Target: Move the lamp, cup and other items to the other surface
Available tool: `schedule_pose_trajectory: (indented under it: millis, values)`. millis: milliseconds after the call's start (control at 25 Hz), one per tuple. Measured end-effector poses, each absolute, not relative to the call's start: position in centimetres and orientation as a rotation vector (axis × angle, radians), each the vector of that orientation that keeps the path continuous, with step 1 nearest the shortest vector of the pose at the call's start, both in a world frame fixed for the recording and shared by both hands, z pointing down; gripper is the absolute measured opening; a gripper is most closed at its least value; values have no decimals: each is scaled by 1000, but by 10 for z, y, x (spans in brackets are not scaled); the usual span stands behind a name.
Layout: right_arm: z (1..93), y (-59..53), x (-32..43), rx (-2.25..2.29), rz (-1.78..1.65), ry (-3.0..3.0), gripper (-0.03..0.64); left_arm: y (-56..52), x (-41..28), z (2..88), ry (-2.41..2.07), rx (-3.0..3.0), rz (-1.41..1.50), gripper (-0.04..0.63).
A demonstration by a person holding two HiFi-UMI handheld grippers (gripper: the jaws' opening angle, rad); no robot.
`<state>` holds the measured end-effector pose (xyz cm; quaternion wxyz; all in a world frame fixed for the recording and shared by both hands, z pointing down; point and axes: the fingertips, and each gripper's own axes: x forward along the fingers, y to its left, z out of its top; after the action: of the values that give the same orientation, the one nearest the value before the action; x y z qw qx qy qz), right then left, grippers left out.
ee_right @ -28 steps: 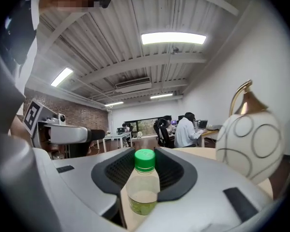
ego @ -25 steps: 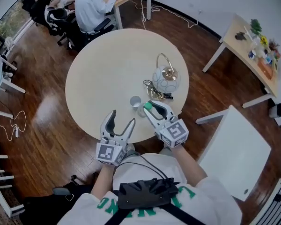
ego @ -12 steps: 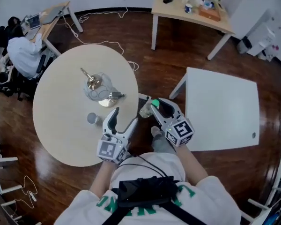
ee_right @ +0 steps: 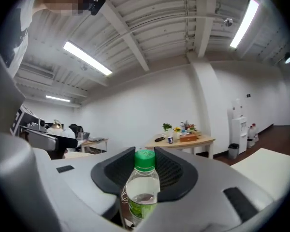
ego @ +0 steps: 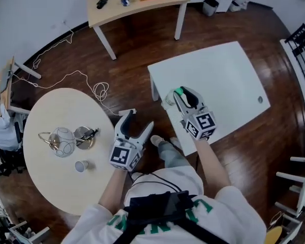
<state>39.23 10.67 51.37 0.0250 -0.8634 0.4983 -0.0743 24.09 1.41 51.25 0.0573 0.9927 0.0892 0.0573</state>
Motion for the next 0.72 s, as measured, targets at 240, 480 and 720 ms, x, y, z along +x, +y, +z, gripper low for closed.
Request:
schedule_pose_trajectory:
  millis: [240,480,720]
  values:
    - [536,153,489,-2806,-229,1380,147,53,306,525,422,2985,217,334]
    - [559,154,534,-2842,-265,1373,147,75,338,526,477,2918,289,334]
    - [576,149,531,-2853,-241,1383,153,58,341,552,447,2938,314,334]
